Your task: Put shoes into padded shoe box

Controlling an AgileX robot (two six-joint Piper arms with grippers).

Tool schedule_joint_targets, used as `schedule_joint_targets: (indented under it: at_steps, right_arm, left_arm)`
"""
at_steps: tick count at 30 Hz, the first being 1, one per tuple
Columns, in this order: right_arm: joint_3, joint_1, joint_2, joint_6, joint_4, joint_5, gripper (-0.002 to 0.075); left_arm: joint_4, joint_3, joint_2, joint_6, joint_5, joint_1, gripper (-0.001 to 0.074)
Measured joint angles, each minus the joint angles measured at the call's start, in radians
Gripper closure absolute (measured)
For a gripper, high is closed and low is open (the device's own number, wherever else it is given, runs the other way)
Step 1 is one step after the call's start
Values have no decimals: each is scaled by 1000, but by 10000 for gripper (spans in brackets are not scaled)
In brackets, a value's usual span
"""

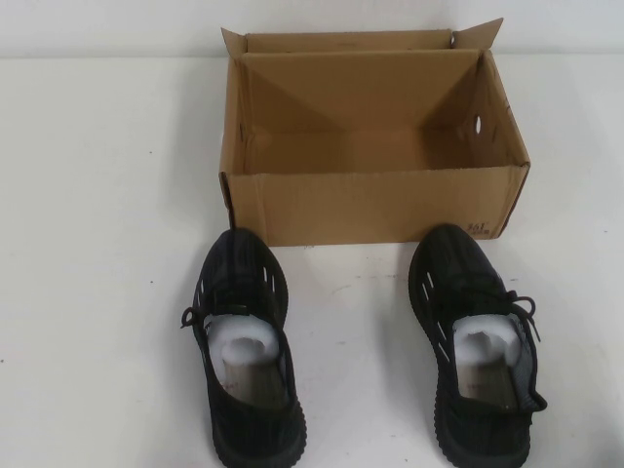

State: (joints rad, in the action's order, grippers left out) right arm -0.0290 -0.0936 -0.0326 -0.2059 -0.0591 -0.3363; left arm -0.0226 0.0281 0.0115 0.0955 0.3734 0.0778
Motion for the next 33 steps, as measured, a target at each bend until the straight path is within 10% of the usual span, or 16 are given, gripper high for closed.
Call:
schedule_joint_targets:
  at_steps: [11,21,33]
  right_arm:
    - [0,0,0,0,-155,88,732]
    - [0,0,0,0,-809,287,732]
    - [26,0,14,-9,-878,218,729]
  left_arm:
    - [0,0,0,0,0,0,739]
    - [0,0,0,0,0,0,739]
    - [0,0,0,0,0,0,739]
